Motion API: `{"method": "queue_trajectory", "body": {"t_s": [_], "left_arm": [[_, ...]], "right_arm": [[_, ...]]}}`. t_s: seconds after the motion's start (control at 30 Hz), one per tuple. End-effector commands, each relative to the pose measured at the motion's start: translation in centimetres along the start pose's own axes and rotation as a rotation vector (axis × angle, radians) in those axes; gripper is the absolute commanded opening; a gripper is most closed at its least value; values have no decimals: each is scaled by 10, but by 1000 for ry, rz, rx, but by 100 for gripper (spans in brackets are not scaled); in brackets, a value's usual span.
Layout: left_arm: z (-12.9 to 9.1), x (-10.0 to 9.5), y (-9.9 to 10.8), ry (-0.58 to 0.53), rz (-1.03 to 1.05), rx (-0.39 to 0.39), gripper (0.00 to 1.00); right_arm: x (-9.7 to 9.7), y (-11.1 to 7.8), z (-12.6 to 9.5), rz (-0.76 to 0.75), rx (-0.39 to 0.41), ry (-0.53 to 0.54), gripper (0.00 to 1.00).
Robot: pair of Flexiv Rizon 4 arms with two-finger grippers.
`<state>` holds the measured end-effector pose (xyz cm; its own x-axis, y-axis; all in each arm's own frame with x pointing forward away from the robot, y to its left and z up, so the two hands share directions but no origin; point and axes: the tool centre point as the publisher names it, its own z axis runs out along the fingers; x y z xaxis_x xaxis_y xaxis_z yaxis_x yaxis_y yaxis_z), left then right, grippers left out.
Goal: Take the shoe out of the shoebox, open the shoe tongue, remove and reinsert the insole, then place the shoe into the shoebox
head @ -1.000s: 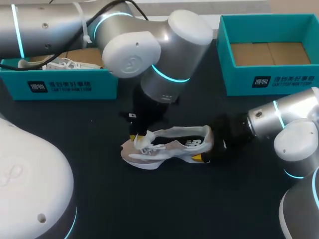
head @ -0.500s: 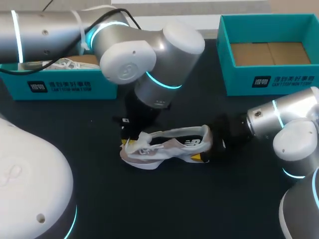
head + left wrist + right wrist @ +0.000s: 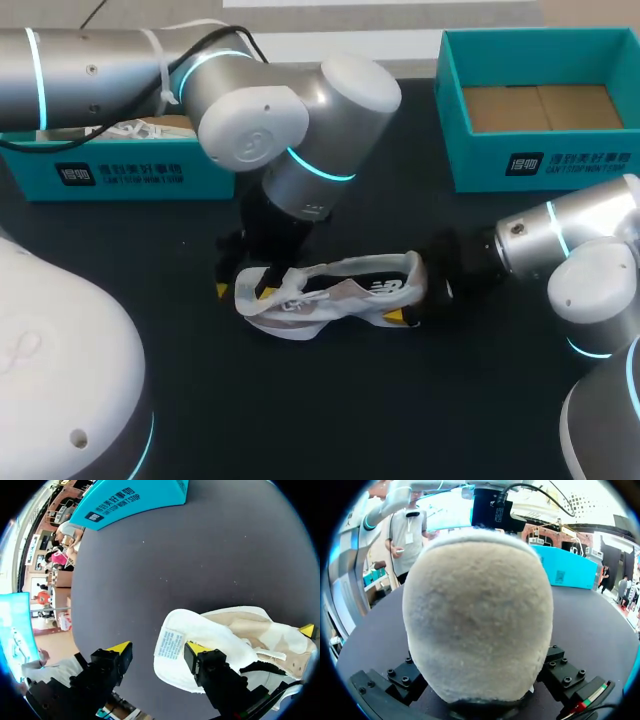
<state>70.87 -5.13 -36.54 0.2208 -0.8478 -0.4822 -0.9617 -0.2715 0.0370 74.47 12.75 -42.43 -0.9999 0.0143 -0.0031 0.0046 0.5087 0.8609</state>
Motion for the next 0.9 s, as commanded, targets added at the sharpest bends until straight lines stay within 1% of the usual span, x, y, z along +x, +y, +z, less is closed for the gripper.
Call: {"method": "queue_trajectory", "body": {"t_s": [0.03,0.13,0.17,0.23,0.3,0.37,0.47,0.6,0.8,0.87,0.9], "left_arm": [[5,-5,3,1,-46,-5,94],[3,-11,2,7,-55,-12,98],[-1,-12,1,24,-40,0,100],[-9,-14,1,60,13,41,100],[-21,-17,3,96,56,55,100],[-29,-19,3,112,96,87,100],[-41,-21,2,143,153,108,100],[-58,-23,-1,180,230,168,100],[-91,-21,-11,277,511,223,100],[-107,-19,-16,319,633,249,100],[-117,-19,-18,348,733,269,100]], "right_arm": [[-2,-3,3,1,4,-2,0],[-2,-3,3,1,4,-2,0],[-2,-3,3,1,4,-2,0],[-2,-3,3,1,4,-2,0],[-2,-3,3,1,4,-2,0],[-2,-3,3,1,4,-2,0],[-2,-3,3,1,4,-2,0],[-2,-3,3,1,4,-2,0],[-2,-3,3,1,4,-2,0],[-2,-3,3,1,4,-2,0],[-2,-3,3,1,4,-2,0]]}}
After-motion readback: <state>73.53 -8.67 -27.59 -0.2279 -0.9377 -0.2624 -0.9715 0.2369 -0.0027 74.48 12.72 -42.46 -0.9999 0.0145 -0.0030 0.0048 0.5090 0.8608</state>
